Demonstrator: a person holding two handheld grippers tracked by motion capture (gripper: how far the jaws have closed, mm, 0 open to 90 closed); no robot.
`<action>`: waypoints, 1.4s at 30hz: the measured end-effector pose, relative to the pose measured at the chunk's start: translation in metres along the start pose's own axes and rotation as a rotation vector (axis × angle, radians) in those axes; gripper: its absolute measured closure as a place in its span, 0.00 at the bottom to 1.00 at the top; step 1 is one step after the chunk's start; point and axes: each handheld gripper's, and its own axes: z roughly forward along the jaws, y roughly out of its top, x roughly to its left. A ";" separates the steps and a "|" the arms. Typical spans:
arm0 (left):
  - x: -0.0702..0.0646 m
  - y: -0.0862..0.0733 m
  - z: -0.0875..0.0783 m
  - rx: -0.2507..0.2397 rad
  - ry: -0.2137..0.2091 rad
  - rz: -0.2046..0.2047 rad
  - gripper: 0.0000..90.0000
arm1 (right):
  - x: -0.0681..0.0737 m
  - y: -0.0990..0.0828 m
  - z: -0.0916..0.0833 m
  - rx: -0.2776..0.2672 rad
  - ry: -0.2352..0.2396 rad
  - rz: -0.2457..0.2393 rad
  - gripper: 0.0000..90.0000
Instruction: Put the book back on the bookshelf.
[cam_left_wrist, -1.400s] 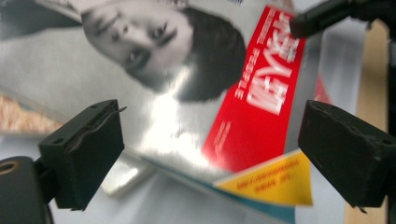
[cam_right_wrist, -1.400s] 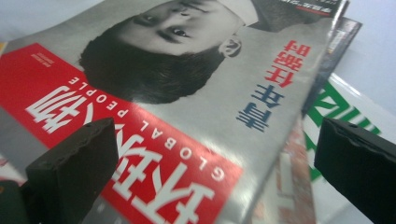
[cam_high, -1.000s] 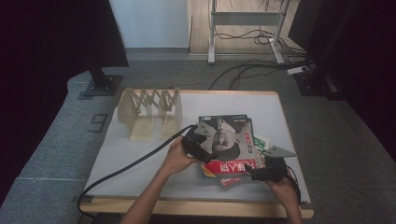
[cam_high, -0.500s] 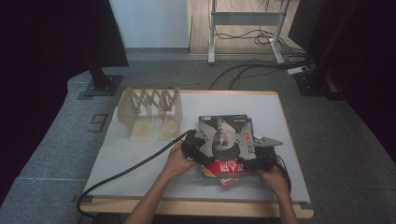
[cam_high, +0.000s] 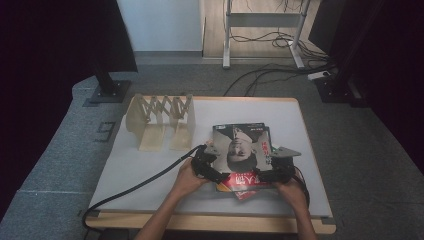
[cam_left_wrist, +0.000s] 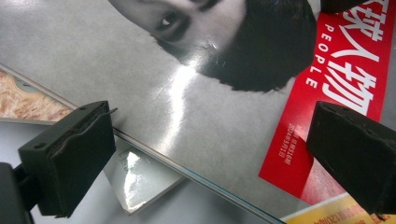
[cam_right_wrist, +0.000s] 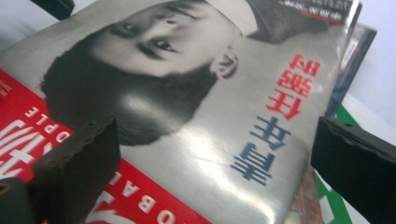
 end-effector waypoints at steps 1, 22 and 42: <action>0.000 0.000 0.000 0.000 0.000 0.000 0.01 | 0.000 0.000 0.000 0.000 0.000 0.000 0.01; -0.052 -0.023 -0.008 0.056 -0.002 0.041 0.00 | 0.009 -0.010 -0.013 0.011 0.094 -0.080 0.00; -0.019 0.009 -0.027 0.010 0.023 0.100 0.00 | 0.020 -0.019 -0.043 -0.032 0.059 -0.074 0.00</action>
